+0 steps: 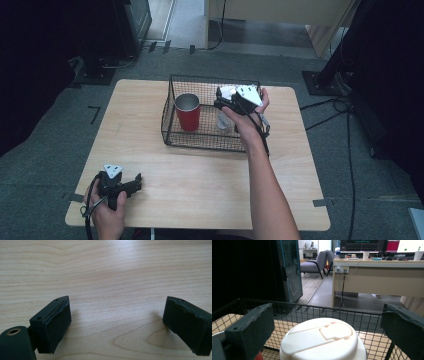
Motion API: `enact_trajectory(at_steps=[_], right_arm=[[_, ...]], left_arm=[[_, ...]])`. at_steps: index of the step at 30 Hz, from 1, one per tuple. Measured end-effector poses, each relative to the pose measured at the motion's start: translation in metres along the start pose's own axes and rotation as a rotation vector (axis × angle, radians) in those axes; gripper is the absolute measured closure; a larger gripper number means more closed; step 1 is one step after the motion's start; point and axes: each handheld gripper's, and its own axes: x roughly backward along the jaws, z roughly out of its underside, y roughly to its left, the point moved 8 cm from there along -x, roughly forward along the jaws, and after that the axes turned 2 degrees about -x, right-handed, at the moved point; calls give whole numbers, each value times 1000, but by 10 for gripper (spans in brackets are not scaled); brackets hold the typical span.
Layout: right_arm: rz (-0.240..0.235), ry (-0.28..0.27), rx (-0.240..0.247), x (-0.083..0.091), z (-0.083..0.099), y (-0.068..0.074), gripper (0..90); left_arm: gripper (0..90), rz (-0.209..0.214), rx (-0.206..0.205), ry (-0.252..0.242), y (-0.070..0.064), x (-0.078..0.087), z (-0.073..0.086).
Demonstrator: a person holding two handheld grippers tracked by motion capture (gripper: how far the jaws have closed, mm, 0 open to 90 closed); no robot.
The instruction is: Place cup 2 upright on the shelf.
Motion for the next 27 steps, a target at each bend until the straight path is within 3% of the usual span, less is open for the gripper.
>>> enact_trajectory(at_steps=[27], right_arm=[[-25,55,54,59,11,-6,0]], left_arm=[[87,1,-2,0,0,0,0]])
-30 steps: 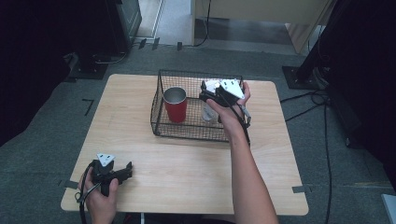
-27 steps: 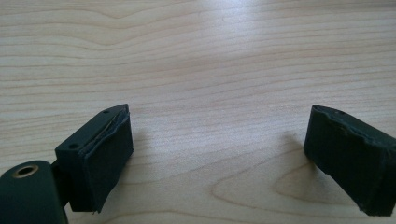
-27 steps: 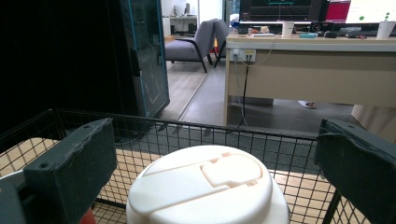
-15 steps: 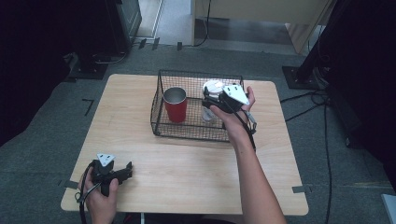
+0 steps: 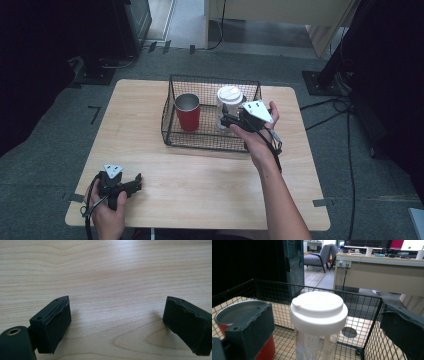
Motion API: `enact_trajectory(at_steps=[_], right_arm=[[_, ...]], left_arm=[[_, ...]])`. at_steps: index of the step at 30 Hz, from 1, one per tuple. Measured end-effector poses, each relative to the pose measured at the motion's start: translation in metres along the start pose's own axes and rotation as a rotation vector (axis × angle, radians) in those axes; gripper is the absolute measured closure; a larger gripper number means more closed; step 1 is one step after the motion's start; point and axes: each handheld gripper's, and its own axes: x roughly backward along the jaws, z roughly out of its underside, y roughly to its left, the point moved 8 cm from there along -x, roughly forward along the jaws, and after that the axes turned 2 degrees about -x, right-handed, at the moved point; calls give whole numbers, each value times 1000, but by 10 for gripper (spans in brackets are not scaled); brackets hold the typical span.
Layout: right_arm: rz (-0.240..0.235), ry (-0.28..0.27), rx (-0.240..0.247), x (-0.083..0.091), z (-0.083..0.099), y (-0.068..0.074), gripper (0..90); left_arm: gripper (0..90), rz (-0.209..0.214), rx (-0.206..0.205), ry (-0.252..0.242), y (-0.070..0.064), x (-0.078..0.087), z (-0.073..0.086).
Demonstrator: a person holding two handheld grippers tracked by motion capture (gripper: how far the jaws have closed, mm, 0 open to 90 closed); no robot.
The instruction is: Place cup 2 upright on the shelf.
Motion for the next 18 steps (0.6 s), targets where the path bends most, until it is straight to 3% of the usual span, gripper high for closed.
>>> enact_trajectory(at_steps=[7,18], right_arm=[[-21,19,3,14,7,-1,0],[-21,26,5,34,16,-15,0]], left_arm=[[87,0,-1,1,0,0,0],[87,0,-1,1,0,0,0]])
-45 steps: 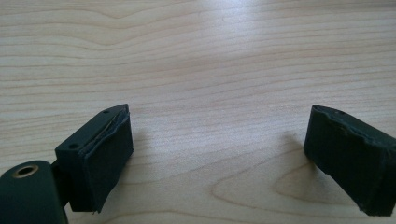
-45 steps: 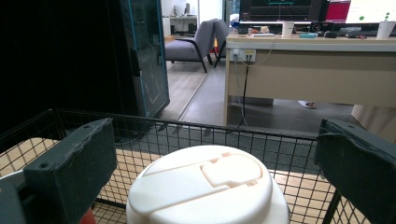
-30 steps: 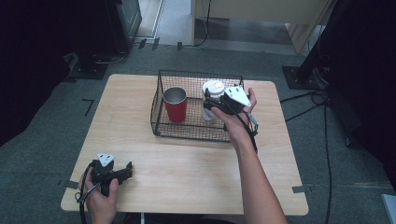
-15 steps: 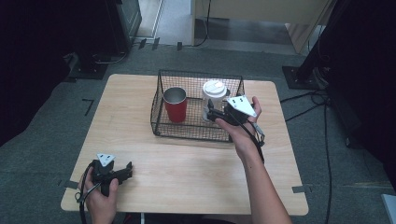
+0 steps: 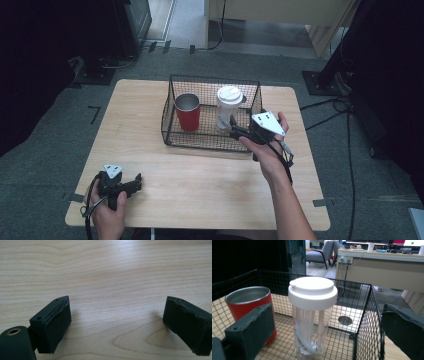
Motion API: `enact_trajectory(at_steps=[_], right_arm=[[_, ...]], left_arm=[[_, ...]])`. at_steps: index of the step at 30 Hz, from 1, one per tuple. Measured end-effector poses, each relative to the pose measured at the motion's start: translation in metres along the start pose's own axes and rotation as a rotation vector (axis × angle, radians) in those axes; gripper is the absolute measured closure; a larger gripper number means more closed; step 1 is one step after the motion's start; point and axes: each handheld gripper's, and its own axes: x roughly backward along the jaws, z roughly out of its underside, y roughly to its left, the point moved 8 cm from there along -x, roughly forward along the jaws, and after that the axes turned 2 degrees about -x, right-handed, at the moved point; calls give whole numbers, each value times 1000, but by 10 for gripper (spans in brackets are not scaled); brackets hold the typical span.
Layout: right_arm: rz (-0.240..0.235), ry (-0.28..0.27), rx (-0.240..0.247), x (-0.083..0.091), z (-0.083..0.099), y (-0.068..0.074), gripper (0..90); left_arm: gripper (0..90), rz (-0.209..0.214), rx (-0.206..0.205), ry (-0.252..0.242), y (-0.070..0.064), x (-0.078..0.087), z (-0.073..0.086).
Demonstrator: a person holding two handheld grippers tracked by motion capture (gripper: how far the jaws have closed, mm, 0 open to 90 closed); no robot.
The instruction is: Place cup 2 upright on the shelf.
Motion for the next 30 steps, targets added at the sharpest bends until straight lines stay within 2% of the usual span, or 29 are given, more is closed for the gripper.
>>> enact_trajectory(at_steps=[6,21,30], right_arm=[[11,4,28,11,8,-7,0],[17,14,12,35,31,-37,0],[30,17,35,52,48,-55,0]], left_arm=[[87,0,2,-1,0,0,0],[87,0,1,0,0,0,0],[87,-1,1,-1,0,0,0]])
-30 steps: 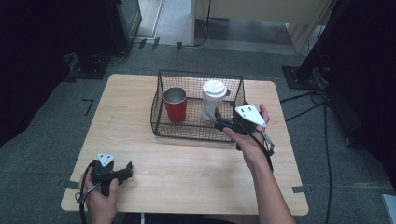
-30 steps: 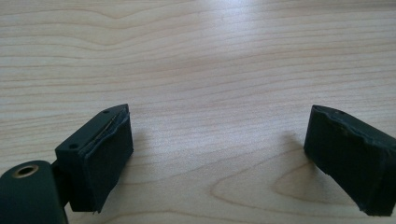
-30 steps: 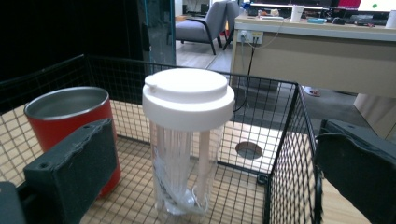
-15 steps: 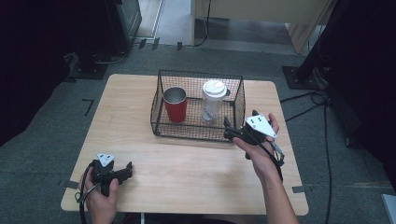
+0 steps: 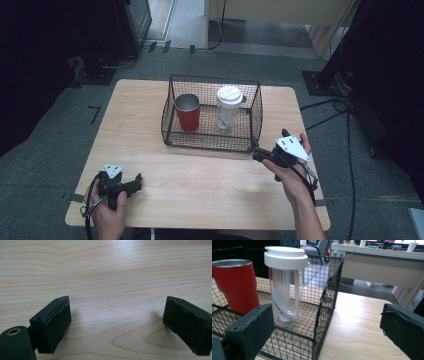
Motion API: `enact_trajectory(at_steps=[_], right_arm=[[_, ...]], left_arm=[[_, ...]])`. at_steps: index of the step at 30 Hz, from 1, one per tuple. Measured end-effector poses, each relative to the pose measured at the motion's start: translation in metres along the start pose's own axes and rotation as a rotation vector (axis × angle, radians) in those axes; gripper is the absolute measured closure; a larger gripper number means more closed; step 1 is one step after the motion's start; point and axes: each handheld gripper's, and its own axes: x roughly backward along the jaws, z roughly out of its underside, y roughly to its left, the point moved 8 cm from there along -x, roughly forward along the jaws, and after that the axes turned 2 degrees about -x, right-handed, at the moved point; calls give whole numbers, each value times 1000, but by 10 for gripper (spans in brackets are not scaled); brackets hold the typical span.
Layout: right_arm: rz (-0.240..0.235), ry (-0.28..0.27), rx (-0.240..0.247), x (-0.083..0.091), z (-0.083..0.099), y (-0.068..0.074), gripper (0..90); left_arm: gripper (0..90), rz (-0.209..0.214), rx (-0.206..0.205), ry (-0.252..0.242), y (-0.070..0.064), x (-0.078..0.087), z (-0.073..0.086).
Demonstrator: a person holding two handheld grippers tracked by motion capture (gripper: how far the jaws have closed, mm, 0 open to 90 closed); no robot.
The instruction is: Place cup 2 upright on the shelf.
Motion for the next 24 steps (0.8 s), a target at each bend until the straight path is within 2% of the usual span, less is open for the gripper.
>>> enact_trajectory(at_steps=[5,20,24], right_arm=[[5,17,8,6,15,-8,0],[62,88,-19,23,58,-42,0],[80,127,1,27,71,-52,0]], left_arm=[[87,0,0,0,0,0,0],[87,0,-1,1,0,0,0],[87,0,-1,1,0,0,0]])
